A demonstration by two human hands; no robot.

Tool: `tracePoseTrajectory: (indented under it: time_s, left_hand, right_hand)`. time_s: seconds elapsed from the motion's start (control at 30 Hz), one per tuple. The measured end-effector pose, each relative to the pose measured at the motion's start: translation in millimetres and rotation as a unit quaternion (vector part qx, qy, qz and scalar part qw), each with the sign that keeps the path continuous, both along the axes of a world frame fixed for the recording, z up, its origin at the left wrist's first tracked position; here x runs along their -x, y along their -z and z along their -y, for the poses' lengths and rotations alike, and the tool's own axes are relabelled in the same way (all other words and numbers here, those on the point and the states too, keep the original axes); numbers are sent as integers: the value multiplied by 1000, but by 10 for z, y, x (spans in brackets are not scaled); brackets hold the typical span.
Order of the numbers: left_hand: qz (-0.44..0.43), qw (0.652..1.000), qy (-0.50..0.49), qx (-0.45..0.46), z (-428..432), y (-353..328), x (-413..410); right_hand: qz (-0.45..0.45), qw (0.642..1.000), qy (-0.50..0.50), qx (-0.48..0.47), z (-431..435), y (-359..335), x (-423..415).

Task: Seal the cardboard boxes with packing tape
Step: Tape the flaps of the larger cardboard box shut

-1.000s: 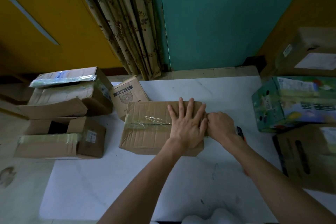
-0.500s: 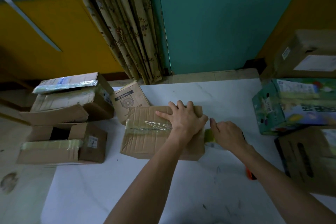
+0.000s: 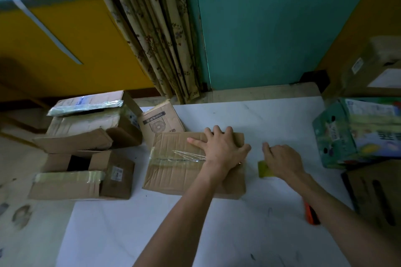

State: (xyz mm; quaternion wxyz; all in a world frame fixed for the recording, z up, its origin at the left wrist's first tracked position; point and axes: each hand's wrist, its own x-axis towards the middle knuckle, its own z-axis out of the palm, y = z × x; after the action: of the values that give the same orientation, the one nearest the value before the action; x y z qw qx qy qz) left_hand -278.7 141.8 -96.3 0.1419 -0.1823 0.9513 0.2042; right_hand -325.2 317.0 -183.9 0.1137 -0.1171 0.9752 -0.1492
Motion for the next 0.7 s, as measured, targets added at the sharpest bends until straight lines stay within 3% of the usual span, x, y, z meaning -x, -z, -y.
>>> tracePoseTrajectory:
  time_s: [0.43, 0.7]
  left_hand:
    - [-50, 996, -46, -59, 273, -431, -123]
    - [-119, 953, -101, -258, 700, -608, -316]
  right_hand:
    - [-116, 987, -38, 106, -236, -1009, -17]
    - [-139, 972, -97, 165, 169, -1629, -72]
